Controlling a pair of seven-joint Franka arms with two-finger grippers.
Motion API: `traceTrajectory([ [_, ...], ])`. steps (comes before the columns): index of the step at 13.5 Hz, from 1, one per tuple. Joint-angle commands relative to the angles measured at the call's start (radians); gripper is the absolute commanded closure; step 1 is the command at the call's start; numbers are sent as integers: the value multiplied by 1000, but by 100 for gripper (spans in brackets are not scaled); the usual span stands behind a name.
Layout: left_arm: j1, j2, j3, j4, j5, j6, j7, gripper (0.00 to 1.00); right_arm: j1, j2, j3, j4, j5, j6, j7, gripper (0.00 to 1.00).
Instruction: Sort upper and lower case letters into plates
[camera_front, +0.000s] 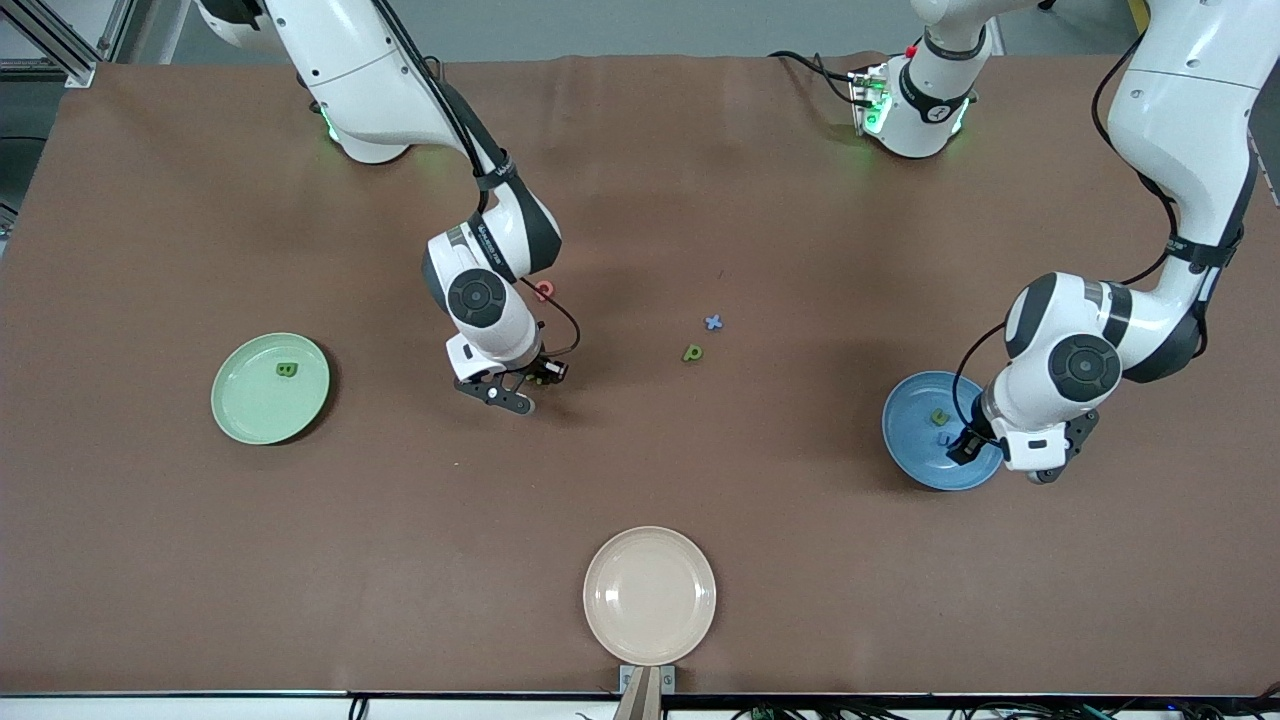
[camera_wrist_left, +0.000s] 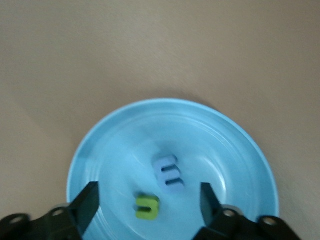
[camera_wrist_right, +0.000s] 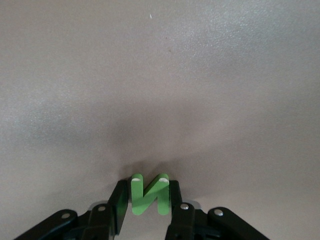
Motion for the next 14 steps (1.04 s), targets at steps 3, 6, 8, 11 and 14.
traceTrajectory([
  [3,-36,-9,-131,-3,2,-31,-209,0,7,20,-6,11,8,-2,-3,88],
  [6,-180,9,-143,-4,4,-31,-431,0,-5,-13,-9,33,2,-72,-13,88],
  [8,-277,31,-143,-4,13,19,-589,0,-43,-105,-16,31,-1,-220,-96,88],
  [11,-394,71,-140,-3,14,81,-746,2,-186,-270,-16,-12,-18,-422,-318,87],
  [14,-457,115,-137,2,14,147,-805,8,-316,-398,-16,-130,-152,-433,-493,87],
])
